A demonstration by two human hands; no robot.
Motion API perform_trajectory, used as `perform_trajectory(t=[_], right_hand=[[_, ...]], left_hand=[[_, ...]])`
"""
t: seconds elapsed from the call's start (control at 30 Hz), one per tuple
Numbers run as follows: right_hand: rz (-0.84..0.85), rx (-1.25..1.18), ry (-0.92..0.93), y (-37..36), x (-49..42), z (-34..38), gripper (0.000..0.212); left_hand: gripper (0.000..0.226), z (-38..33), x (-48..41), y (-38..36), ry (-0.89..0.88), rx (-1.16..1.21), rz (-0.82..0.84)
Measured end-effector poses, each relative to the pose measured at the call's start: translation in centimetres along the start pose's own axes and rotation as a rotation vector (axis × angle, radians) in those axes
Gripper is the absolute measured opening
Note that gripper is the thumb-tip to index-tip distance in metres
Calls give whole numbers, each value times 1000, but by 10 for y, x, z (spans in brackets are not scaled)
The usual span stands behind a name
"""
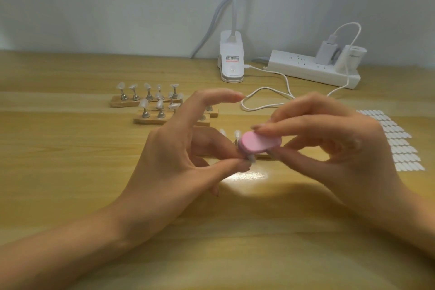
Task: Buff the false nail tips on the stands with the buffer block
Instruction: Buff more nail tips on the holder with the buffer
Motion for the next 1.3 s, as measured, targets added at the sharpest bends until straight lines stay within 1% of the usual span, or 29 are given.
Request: perform_trajectory(t=[0.1, 0.2, 0.33, 0.4, 0.53, 0.6, 0.7, 0.73, 0.8, 0.93, 1.03, 1.13, 1.3], right_hand=[[35, 26, 43, -4, -1, 3, 21], [-27, -24, -31, 3, -1, -3, 20], [62, -3, 45, -5, 1, 4, 20], [35, -10, 20, -2, 1, 1, 20], [40, 28, 51, -2, 0, 3, 22], [10, 12, 21, 0, 0, 1, 22], [51, 69, 80, -5, 1, 6, 21], [42, 83, 82, -4, 1, 6, 22], [4, 52, 37, 1, 0, 4, 22], [66, 103, 90, -7, 3, 9, 18], [-12, 38, 29, 7, 1, 2, 19], [9, 58, 70, 9, 4, 5, 20], [-131, -41, 37, 29, 3, -1, 25]], left_hand=[[62, -1, 1, -1, -8, 19, 7], [59, 0, 1, -1, -4, 36, 9], [53, 0, 1, -3, -19, 5, 22], [50, 4, 0, -1, 3, 36, 12], [47, 7, 0, -1, 9, 41, 6], [46, 7, 0, -2, 17, 75, 12], [41, 7, 0, -1, 23, 93, 8], [40, 7, 0, -1, 26, 98, 7], [40, 7, -1, -1, 27, 112, 6], [43, 9, -1, 0, 48, 100, -6], [47, 9, -2, 0, 59, 126, 6], [52, 5, -1, 2, 48, 76, 2], [59, 2, -1, 2, 16, 134, 7]])
Point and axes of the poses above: each hand's wrist, its own x-axis away from the middle knuckle, its own y-axis out of the back of the hand, z = x × y, the point moved 8 cm from there along -x, towards the middle knuckle, and after that the axes turned 2 degrees about -y, right-handed, at the moved point
